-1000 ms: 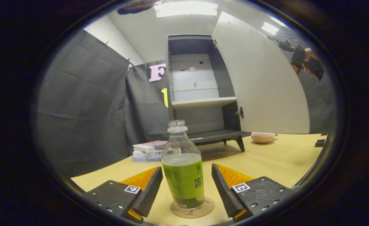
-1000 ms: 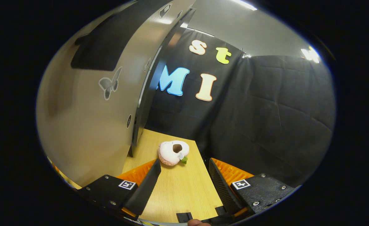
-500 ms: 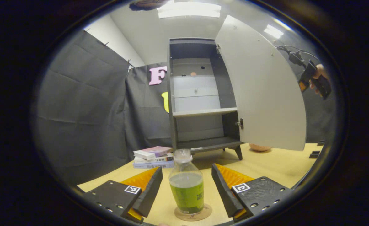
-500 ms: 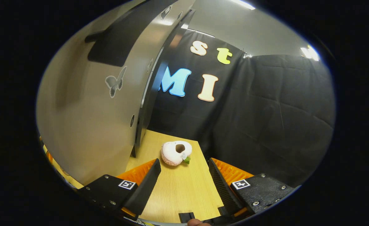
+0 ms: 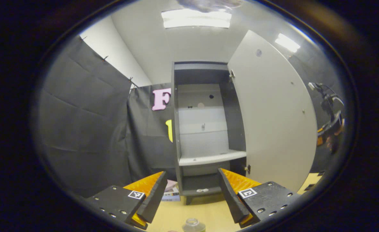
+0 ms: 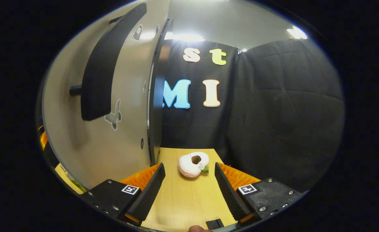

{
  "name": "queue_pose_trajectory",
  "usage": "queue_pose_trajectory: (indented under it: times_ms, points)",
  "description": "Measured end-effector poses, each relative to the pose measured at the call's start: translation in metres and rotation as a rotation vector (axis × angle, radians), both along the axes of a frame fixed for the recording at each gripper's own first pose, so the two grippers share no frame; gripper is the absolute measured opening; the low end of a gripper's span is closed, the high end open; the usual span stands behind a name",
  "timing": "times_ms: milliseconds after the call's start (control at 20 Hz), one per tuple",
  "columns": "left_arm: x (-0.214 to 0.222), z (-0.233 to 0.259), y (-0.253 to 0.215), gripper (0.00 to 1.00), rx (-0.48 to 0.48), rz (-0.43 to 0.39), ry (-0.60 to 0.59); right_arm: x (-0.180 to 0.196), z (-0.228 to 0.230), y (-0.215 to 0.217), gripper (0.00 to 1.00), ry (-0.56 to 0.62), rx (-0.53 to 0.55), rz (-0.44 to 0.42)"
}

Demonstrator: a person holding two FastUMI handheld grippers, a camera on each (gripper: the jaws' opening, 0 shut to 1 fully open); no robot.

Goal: Open the cabinet door with the right hand, grasp the bottle in the cabinet with the left hand and place it on the coaster, then close the cabinet door with the right hand.

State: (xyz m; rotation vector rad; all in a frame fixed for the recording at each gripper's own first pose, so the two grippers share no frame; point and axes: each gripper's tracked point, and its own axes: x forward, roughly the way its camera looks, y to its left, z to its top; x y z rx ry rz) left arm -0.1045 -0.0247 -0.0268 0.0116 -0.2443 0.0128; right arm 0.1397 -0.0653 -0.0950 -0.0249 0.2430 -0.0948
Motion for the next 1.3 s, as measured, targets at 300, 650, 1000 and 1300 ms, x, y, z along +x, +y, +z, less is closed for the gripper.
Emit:
queue_pose_trajectory:
  times_ms: [300, 650, 1000, 1300]
  points:
    - [0.045, 0.070, -0.037, 0.94, 0.090, 0.022, 0.099, -0.030, 0.072, 0.014, 0.96, -0.135, 0.127, 0.111]
    - [0.061, 0.065, -0.102, 0.84, 0.073, -0.094, 0.185, -0.064, 0.094, -0.011, 0.96, -0.138, 0.041, 0.100]
    - [0.071, 0.062, -0.116, 0.89, 0.068, -0.199, 0.185, -0.069, 0.146, 0.024, 0.89, -0.234, 0.125, 0.161]
    - [0.076, 0.062, -0.079, 0.89, 0.062, -0.188, 0.171, -0.077, 0.146, 0.063, 0.91, -0.208, 0.100, 0.222]
